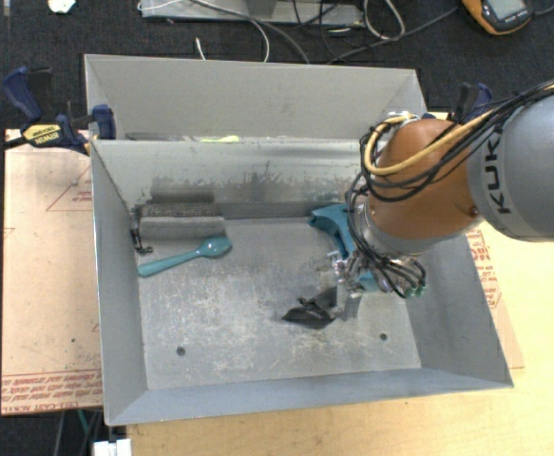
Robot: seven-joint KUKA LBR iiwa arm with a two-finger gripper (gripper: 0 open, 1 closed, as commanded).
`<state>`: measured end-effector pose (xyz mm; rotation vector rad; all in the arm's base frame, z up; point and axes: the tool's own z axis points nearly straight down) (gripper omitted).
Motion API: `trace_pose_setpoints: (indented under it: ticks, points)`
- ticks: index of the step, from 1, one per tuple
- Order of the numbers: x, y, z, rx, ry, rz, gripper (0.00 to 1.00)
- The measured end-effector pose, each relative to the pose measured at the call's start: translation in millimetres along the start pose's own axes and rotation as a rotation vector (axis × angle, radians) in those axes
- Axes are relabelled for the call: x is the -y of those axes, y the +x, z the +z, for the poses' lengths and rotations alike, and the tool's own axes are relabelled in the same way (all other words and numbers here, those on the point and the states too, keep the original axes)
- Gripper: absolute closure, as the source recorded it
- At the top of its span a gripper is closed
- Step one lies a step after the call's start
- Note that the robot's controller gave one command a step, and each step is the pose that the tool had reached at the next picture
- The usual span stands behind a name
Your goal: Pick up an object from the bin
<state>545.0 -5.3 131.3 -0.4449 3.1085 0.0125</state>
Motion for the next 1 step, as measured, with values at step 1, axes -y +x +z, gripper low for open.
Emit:
trace_pose_setpoints:
  ticks: [1]
  points:
    - [-0.8, -5.5, -49.6, -0.009, -0.004, -0.118, 1.00]
